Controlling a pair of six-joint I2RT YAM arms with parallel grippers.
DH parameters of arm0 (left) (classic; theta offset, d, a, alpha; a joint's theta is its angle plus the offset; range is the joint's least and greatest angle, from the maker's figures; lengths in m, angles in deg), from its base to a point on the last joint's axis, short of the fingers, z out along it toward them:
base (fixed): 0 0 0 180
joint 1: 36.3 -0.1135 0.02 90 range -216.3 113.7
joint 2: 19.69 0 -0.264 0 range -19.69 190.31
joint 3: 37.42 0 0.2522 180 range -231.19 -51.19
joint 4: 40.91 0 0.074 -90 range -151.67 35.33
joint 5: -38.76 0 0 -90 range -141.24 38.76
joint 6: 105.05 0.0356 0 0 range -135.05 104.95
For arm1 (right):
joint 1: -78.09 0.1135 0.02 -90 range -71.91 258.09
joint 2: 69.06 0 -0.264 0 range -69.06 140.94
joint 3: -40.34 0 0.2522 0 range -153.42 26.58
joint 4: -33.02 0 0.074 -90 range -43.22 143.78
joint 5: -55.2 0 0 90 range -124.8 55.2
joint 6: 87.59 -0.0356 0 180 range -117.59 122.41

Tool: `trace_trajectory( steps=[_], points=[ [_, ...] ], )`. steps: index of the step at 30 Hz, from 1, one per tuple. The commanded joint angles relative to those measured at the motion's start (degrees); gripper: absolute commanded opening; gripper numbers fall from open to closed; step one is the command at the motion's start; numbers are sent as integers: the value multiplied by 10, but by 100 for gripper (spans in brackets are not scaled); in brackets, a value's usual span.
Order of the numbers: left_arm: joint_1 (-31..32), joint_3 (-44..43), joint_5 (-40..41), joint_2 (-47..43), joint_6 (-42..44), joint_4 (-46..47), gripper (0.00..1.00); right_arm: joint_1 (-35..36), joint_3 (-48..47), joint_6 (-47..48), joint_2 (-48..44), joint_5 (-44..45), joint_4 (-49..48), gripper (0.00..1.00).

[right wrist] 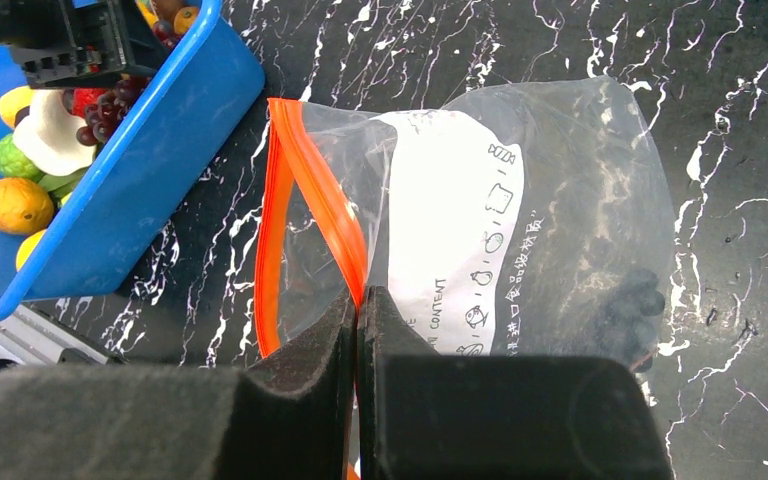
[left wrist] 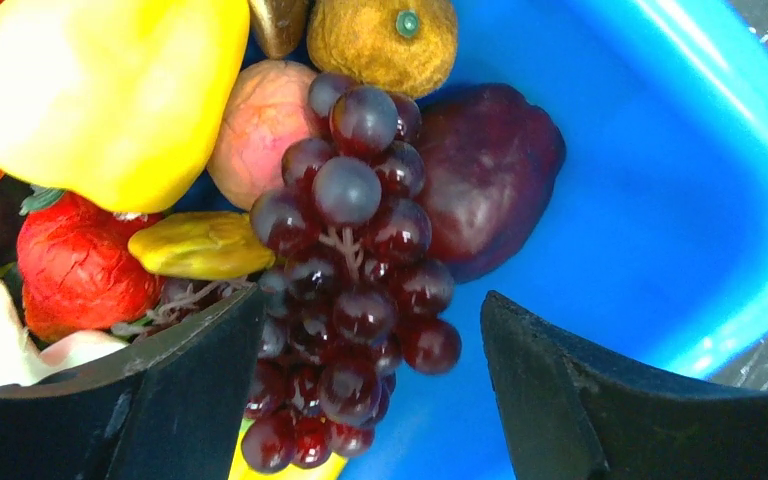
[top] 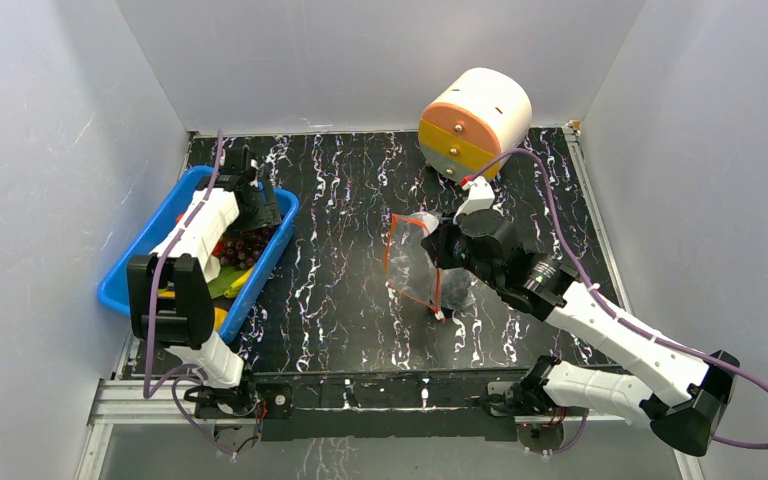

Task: Place the food in the zip-top bag and seal the zipper
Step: Pick up the fake fruit from the bin.

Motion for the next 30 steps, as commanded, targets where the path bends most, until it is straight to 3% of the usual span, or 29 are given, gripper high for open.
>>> trace_trajectory(
  steps=[1, 13, 30],
  points=[
    [-4, -35, 24, 45, 9, -12, 75, -2, -3, -9, -10, -8, -32, 0],
    [-4, -33, 37, 29, 20, -23, 39, -1, -4, -19, -16, -9, -21, 0],
    [-4, 8, 51, -128, -9, -35, 24, -2, 8, -37, -12, -11, -44, 0]
  ],
)
